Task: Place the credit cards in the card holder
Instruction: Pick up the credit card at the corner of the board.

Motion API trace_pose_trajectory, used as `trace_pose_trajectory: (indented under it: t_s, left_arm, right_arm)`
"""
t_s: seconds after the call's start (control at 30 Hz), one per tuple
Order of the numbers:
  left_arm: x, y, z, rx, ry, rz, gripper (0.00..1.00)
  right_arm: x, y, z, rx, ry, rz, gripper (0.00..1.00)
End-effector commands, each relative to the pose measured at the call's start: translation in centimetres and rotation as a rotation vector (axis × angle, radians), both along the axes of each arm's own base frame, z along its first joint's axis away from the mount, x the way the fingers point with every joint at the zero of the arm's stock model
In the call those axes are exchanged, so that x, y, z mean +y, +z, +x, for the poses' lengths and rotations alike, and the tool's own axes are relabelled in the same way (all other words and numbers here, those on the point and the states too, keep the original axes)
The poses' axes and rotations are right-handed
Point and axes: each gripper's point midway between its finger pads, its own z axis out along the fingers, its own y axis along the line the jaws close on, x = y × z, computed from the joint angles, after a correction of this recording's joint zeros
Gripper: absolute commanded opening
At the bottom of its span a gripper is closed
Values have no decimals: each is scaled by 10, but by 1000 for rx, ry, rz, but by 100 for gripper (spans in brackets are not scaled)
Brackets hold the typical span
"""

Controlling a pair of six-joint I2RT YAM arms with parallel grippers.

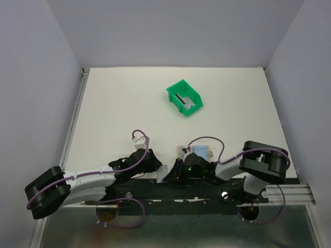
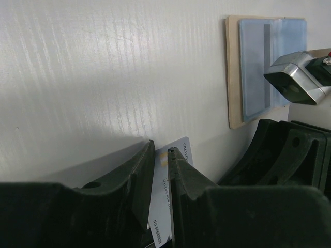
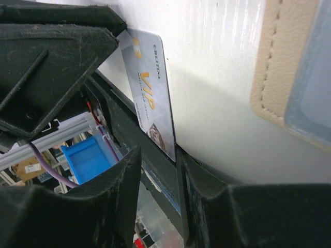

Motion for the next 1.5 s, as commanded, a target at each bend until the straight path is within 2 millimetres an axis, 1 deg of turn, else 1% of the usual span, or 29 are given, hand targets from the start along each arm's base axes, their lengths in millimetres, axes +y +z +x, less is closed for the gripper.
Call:
trace_pose_trajectory:
  t_s: [0.0, 0.13, 0.2, 0.3, 0.4, 0.53, 0.6, 0.63, 0.67, 0.73, 0.83, 0.87, 0.9, 1.0, 1.03, 1.1, 1.17, 1.27, 1.3, 1.33, 1.37, 1.47]
  left_arm:
    - [22, -30, -19, 73, -4, 100, 33]
    - [23, -31, -20, 75, -2, 99, 33]
    - [23, -31, -21, 76, 1, 97, 33]
    - [24, -32, -21, 80, 2, 100, 33]
    - [24, -32, -21, 80, 5, 97, 33]
    - [24, -31, -20, 76, 10, 97, 33]
    - [23, -24, -17, 65, 20, 93, 33]
    - [20, -16, -14, 48, 22, 78, 34]
    - [24, -13, -13, 42, 28, 99, 35]
    - [23, 6, -4, 1, 49, 92, 39]
    - [26, 39, 8, -66, 89, 71, 53]
    - [25, 53, 12, -92, 91, 52, 57]
    - [25, 62, 14, -109, 96, 42, 60]
    - [27, 91, 19, -153, 107, 2, 66]
    - [27, 99, 20, -163, 110, -13, 67]
    - [29, 112, 22, -183, 115, -41, 68]
    - [30, 125, 24, -203, 115, -74, 69]
    - [28, 145, 27, -236, 97, -131, 72]
    - [24, 153, 26, -242, 76, -159, 72]
    - [20, 163, 26, -256, 57, -195, 72]
    - [16, 174, 26, -267, 30, -227, 72]
    - [4, 208, 23, -317, -38, -324, 72]
  right_arm:
    - [-8, -13, 6, -15, -46, -29, 40]
    - [-7, -14, 7, -12, -53, -24, 38]
    - [-7, -15, 7, -7, -59, -20, 35]
    - [-6, -17, 6, 0, -60, -11, 28]
    - [-6, -16, 7, -3, -65, 7, 18]
    - [-6, -13, 8, -14, -68, 27, 7]
    - [-8, -10, 9, -29, -75, 40, 2]
    - [-9, -7, 10, -39, -81, 46, 1]
    - [-10, -4, 11, -48, -85, 53, 1]
    - [-13, -1, 12, -64, -93, 49, 1]
    - [-17, 5, 15, -89, -94, 33, 1]
    - [-18, 8, 15, -97, -92, 29, 1]
    - [-17, 13, 16, -110, -93, 36, 1]
    - [-20, 27, 20, -149, -99, 27, 1]
    - [-22, 34, 26, -180, -114, 18, 1]
    - [-28, 44, 32, -230, -119, -27, 1]
    - [-35, 60, 42, -285, -131, -48, 1]
    - [-46, 94, 59, -368, -143, -16, 0]
    - [-51, 102, 65, -387, -143, -9, 0]
    - [-52, 114, 64, -403, -104, 23, 0]
    - [-54, 126, 69, -421, -85, 54, 0]
    - [-54, 158, 72, -480, 9, 128, 0]
